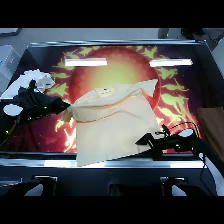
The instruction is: Fold the clothes and pants, and hang the long-sleeved shirts on hangers.
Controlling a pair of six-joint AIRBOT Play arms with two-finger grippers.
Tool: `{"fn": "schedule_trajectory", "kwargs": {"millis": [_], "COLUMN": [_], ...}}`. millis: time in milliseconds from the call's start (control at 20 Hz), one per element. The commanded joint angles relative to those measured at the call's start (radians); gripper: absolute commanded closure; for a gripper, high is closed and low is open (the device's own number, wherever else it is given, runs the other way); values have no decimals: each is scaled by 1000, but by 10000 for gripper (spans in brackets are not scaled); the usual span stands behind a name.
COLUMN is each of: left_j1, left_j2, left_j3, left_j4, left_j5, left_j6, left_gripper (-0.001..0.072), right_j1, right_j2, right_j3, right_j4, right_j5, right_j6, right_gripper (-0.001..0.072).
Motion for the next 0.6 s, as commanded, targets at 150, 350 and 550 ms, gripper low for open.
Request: {"fn": "schedule_trajectory", "kwargs": {"millis": [150, 350, 550], "left_j1": [1, 1, 2], "left_j2": [-1, -1, -1], "left_j3": [0, 0, 0], "left_j4": [0, 0, 19], "left_j5": [18, 19, 18], "left_j6": [0, 0, 0], "left_gripper": [688, 688, 688], "right_j1": [1, -2, -2], "right_j2": [-63, -63, -63], "right_j3": [-11, 50, 383], "right_j4": [37, 43, -288], "right_j5": [-80, -152, -241], "right_j6": [-5, -6, 176], "right_gripper": [142, 672, 672]}}
